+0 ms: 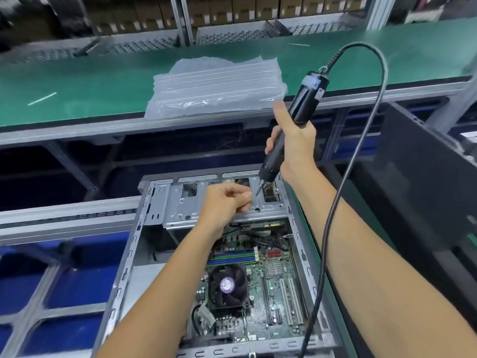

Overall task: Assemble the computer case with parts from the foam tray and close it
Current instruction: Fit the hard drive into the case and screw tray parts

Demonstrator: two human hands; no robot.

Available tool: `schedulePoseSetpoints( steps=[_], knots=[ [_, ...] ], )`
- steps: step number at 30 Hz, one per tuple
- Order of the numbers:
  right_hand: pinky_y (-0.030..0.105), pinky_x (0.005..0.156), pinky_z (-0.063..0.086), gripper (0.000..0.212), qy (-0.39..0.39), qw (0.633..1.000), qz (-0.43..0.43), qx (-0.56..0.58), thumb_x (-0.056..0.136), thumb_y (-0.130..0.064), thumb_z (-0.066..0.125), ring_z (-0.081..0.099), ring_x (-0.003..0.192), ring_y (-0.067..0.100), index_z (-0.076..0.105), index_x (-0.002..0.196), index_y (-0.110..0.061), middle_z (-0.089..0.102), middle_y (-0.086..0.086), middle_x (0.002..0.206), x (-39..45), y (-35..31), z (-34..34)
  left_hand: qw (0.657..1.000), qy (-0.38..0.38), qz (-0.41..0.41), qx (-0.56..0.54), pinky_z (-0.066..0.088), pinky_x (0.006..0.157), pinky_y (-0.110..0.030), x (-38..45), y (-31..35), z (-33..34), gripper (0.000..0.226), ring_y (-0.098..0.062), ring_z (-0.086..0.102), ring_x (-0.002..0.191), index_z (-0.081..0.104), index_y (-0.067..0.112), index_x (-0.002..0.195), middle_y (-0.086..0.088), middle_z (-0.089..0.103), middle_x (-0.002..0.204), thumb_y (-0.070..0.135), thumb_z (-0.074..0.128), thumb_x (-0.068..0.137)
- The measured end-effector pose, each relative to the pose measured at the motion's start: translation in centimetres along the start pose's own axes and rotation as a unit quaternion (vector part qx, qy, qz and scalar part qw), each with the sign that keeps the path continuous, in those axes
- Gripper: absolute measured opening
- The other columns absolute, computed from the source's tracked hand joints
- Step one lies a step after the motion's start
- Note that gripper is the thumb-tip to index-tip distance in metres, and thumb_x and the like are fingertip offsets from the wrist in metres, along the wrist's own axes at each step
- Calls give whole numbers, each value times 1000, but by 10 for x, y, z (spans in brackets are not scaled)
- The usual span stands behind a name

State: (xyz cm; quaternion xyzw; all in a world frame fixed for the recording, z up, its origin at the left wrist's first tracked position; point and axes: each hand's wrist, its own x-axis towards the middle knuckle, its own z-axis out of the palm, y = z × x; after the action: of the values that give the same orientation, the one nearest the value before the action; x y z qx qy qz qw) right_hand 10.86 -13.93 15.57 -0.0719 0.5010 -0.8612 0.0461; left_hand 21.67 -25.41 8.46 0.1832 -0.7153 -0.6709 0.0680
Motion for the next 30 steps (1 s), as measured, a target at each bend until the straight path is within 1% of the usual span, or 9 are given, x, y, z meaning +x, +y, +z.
schedulePoseSetpoints(
  steps=[2,4,8,11,15,18,22,25,30],
  knots=[
    [28,46,40,33,-13,1000,-5,7,76,-28,78,43,40,21,50,85,-13,47,5,53,2,1,5,1000,-9,-7,-13,54,59,-20,1,-4,3,7,-11,59,55,69,7,82,0,67,60,3,65,87],
    [28,45,39,32,-22,999,5,23,76,-27,77,43,40,21,49,84,-13,48,5,54,5,0,9,999,-9,-4,-30,54,61,-20,0,-8,6,8,-11,61,57,69,5,82,-2,68,63,3,64,88],
    [27,45,38,32,-43,999,23,25,79,-35,74,42,40,21,50,80,-14,47,5,53,7,2,12,997,19,8,-78,54,64,-22,1,-13,7,12,-11,61,58,70,8,85,-4,69,67,4,60,90],
    [27,43,38,33,-46,998,28,30,79,-38,72,42,40,20,50,79,-14,46,5,54,4,6,17,997,25,22,-73,56,64,-24,3,-14,7,12,-12,61,58,69,7,85,-6,70,67,3,60,90],
    [27,43,38,32,-42,998,27,36,79,-37,72,42,40,19,51,83,-13,46,5,54,2,8,21,996,11,37,-75,55,59,-22,3,-17,3,16,-11,61,55,68,8,81,-2,69,64,2,57,91],
    [27,43,39,36,-39,998,32,40,79,-39,72,42,41,19,48,84,-12,46,5,56,2,7,23,997,1,50,-60,53,56,-21,3,-20,0,17,-12,61,55,68,10,78,-2,67,62,3,58,91],
    [27,43,39,37,-50,998,25,32,80,-38,71,42,40,20,46,84,-12,45,6,56,1,8,26,996,12,61,-57,51,52,-19,4,-23,2,16,-10,59,53,68,8,80,0,66,61,4,58,91],
    [27,44,39,38,-48,998,12,34,79,-39,71,42,40,20,45,86,-11,46,7,55,0,8,31,996,30,56,-68,49,52,-19,5,-23,3,21,-9,57,52,68,9,81,3,64,60,4,53,95],
    [28,44,39,39,-34,999,-3,35,78,-39,71,42,40,21,46,88,-11,45,6,53,0,8,34,993,48,56,-96,45,48,-18,6,-23,3,26,-10,54,52,67,9,78,3,62,59,7,50,97]
  ],
)
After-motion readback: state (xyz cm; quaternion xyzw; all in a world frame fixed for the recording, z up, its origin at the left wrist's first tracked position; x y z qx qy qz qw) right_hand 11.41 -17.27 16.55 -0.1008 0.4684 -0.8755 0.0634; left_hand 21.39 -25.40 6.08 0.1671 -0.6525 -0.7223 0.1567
